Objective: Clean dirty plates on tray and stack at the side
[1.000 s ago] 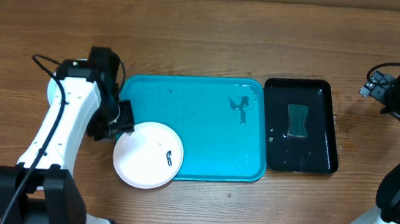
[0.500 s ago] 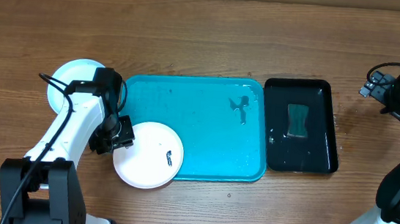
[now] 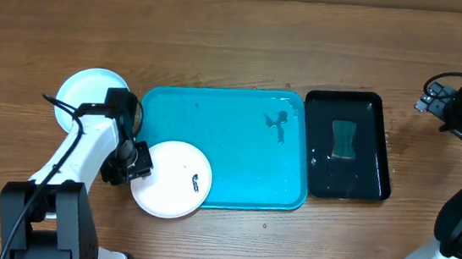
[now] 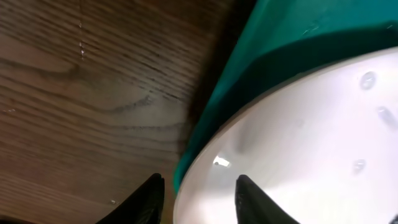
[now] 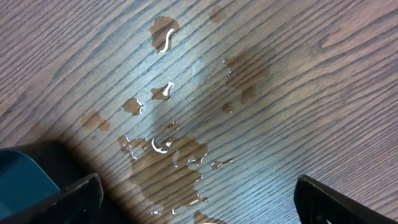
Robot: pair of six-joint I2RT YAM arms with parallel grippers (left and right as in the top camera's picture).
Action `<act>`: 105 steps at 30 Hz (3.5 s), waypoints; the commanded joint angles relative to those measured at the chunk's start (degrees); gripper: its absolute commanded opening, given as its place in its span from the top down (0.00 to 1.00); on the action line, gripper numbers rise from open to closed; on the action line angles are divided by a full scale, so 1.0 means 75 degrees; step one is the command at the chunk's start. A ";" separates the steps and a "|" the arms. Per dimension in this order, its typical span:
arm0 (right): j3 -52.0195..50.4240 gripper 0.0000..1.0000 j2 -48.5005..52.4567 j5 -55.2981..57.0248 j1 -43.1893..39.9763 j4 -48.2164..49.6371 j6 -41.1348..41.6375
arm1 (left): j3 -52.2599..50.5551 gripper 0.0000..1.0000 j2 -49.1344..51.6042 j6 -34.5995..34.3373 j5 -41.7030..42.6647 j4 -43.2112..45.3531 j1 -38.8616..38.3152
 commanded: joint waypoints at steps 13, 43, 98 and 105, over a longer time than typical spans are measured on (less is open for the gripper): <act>0.0058 0.00 -0.0137 0.0003 -0.0003 0.0015 0.0032 | -0.0221 0.78 -0.0017 0.0586 0.3016 0.0781 -0.0178; 0.0058 0.00 -0.0137 0.0003 -0.0003 0.0015 0.0032 | 0.1256 0.72 0.0286 0.0490 0.0146 0.0761 -0.1798; 0.0058 0.00 -0.0137 -0.0032 -0.0003 0.1306 0.0038 | 0.1781 0.81 0.1702 0.0417 0.1326 0.1818 -0.1559; 0.0058 0.00 -0.0137 -0.3212 -0.0003 0.1032 0.0035 | 0.1769 0.75 0.1705 0.0417 0.1390 0.1894 -0.1562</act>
